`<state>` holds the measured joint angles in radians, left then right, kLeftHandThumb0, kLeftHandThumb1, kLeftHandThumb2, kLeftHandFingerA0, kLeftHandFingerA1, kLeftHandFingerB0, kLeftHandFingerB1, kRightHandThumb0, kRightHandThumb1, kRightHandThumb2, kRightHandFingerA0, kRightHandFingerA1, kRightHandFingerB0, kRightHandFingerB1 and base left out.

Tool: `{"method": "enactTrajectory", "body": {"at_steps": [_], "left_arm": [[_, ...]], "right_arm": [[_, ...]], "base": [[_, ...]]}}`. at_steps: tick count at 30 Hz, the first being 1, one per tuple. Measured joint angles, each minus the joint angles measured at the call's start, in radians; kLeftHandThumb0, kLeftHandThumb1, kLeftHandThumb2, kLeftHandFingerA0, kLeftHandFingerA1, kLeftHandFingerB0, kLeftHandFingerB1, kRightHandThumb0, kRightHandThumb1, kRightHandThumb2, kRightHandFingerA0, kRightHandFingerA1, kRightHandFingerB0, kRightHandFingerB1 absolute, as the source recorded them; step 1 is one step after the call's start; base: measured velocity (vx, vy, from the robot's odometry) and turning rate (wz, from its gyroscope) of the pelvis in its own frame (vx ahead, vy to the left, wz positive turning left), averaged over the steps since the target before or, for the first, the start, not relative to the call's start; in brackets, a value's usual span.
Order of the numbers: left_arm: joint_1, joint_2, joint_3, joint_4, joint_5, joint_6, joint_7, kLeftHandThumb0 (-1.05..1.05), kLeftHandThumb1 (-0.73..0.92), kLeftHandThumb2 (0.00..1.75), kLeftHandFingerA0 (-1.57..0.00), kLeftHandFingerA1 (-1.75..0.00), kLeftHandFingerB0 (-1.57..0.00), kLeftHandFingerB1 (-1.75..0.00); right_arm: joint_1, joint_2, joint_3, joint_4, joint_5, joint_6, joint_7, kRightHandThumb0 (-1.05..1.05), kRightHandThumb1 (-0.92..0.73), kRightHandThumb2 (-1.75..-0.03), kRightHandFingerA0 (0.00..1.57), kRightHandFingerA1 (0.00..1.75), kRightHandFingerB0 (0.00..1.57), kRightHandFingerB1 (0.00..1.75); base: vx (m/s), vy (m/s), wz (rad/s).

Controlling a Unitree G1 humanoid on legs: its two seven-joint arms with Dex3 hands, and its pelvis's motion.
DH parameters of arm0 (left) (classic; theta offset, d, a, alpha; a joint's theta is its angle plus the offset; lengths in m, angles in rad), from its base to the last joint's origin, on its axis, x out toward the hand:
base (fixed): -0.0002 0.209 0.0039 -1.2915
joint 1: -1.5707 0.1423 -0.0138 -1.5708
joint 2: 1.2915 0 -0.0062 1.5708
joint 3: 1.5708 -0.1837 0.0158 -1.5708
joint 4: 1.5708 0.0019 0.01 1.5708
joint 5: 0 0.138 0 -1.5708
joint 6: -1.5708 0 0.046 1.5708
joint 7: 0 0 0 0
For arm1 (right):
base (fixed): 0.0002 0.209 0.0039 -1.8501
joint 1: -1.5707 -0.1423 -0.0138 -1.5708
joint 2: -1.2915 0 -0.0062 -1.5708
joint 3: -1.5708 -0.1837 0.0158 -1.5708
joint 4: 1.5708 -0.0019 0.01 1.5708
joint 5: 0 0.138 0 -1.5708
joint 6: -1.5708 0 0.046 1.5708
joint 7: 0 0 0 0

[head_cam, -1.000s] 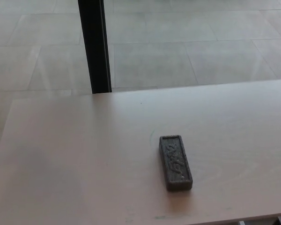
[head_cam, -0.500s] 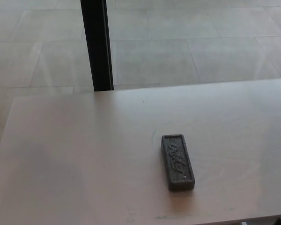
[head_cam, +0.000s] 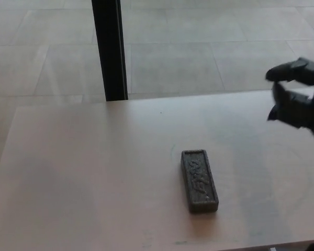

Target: The robot uses its right hand to hold the eraser kept in the middle of the desk and use it to wipe the desk by swiping its surface twice

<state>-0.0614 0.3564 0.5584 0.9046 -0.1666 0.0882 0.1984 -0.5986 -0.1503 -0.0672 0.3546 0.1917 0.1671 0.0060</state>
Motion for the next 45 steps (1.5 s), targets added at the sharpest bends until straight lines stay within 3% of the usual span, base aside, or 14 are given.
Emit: {"method": "enactTrajectory", "body": {"at_steps": [4,13,18,22,25,26,27,35,45], "left_arm": [[0.000,0.000,-0.011,0.000,0.000,0.000,0.000,-0.56,0.71,0.62,-0.58,-0.86,-0.51,-0.62],[0.012,0.000,-0.028,-0.024,-0.001,0.000,0.003,-0.56,0.72,0.61,-0.57,-0.88,-0.54,-0.63],[0.014,0.000,-0.024,-0.036,-0.007,0.000,0.009,-0.56,0.73,0.62,-0.55,-0.85,-0.52,-0.62],[0.014,0.000,-0.033,-0.036,-0.006,0.000,0.011,-0.56,0.72,0.61,-0.57,-0.87,-0.53,-0.62],[0.012,0.000,-0.038,-0.036,-0.006,0.001,0.013,-0.57,0.73,0.62,-0.59,-0.86,-0.53,-0.62],[0.012,0.000,-0.043,-0.036,-0.004,0.001,0.014,-0.56,0.72,0.62,-0.57,-0.86,-0.51,-0.62],[0.012,0.000,-0.043,-0.036,-0.005,0.001,0.015,-0.56,0.73,0.62,-0.56,-0.85,-0.50,-0.61],[0.000,0.002,-0.057,-0.030,-0.002,0.008,0.027,-0.55,0.72,0.61,-0.59,-0.86,-0.52,-0.60],[-0.010,0.002,-0.065,-0.030,-0.002,0.017,0.038,-0.55,0.72,0.61,-0.59,-0.85,-0.55,-0.61]], "right_arm": [[0.004,0.048,0.054,0.041,-0.033,-0.026,0.001,-0.16,-0.51,-1.26,0.96,1.75,0.80,1.57],[-0.015,0.113,0.147,0.112,-0.109,-0.074,0.004,-0.20,-0.49,-1.30,0.94,1.75,0.73,1.65],[-0.038,0.138,0.169,0.132,-0.139,-0.102,0.004,-0.20,-0.43,-1.37,0.96,1.75,0.77,1.66],[-0.038,0.155,0.192,0.152,-0.162,-0.120,0.004,-0.18,-0.46,-1.32,0.95,1.75,0.78,1.67],[-0.029,0.168,0.213,0.167,-0.179,-0.138,0.004,-0.16,-0.43,-1.42,0.99,1.75,0.81,1.58],[-0.023,0.171,0.220,0.174,-0.185,-0.144,0.004,-0.19,-0.44,-1.34,0.96,1.75,0.79,1.67],[-0.018,0.174,0.224,0.181,-0.189,-0.148,0.004,-0.17,-0.41,-1.43,0.97,1.75,0.80,1.68],[0.031,0.179,0.231,0.270,-0.221,-0.200,0.009,-0.24,-0.49,-1.26,0.97,1.75,0.74,1.75],[0.053,0.183,0.220,0.286,-0.249,-0.214,0.007,-0.24,-0.60,-1.15,0.96,1.75,0.78,1.68]], "base": [[0.00,0.000,0.00],[0.00,0.000,0.00],[0.00,0.000,0.00],[0.00,0.000,0.00],[0.00,0.000,0.00],[0.00,0.000,0.00],[0.00,0.000,0.00],[0.00,0.000,0.00],[0.00,0.000,0.00]]}}
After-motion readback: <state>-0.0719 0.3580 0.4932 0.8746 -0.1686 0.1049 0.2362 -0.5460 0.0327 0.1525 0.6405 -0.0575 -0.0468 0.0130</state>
